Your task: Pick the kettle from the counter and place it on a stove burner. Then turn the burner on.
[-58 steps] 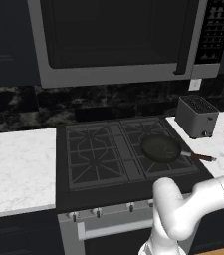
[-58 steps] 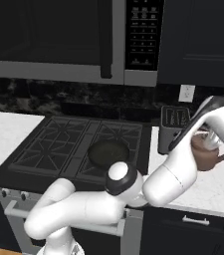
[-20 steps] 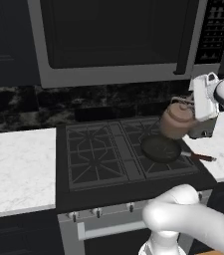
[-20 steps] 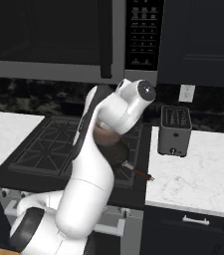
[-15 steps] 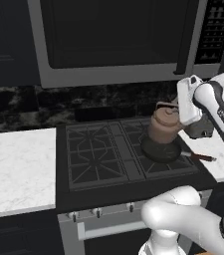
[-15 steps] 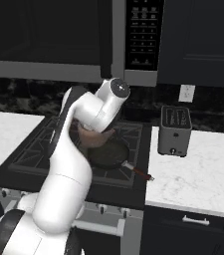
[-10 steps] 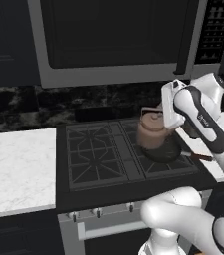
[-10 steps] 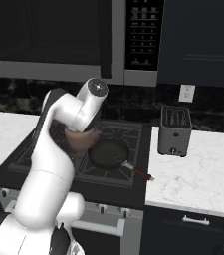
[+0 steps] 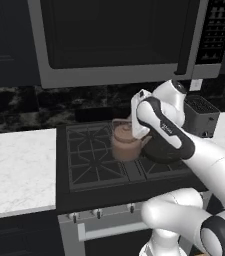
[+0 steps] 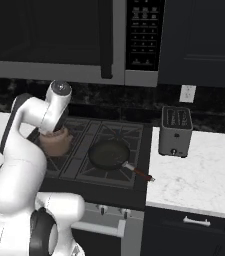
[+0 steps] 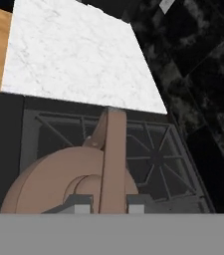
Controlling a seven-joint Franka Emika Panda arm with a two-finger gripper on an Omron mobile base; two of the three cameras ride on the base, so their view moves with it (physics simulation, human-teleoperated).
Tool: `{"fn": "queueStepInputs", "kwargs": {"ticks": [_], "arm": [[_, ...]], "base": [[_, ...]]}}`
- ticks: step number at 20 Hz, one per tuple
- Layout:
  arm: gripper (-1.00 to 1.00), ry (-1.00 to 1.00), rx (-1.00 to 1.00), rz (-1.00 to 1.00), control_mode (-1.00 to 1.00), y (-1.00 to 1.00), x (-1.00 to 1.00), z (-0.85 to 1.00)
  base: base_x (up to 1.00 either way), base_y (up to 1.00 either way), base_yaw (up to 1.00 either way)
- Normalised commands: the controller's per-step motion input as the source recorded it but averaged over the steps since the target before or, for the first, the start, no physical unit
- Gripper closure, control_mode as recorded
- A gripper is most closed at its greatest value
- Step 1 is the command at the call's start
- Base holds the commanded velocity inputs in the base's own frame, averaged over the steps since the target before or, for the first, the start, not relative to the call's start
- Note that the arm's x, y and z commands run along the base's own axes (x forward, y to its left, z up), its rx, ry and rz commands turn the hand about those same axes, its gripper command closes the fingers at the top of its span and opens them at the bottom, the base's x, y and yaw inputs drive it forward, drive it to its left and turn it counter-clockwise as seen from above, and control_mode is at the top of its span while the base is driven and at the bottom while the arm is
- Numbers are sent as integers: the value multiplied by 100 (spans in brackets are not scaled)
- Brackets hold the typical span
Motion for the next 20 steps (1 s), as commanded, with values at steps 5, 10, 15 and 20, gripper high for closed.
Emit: {"fn": "queueStepInputs", "kwargs": {"ticks": [5, 10, 15, 20], "arm": [[100, 23, 1, -6, -100, 100, 53, -16], [100, 6, 2, -5, -100, 50, 20, -9], [100, 0, 0, -1, -100, 0, 28, -31], [100, -9, 9, -2, -100, 9, 45, -46]], "base": [[0, 0, 0], [0, 0, 0], [0, 0, 0], [0, 0, 0]]}}
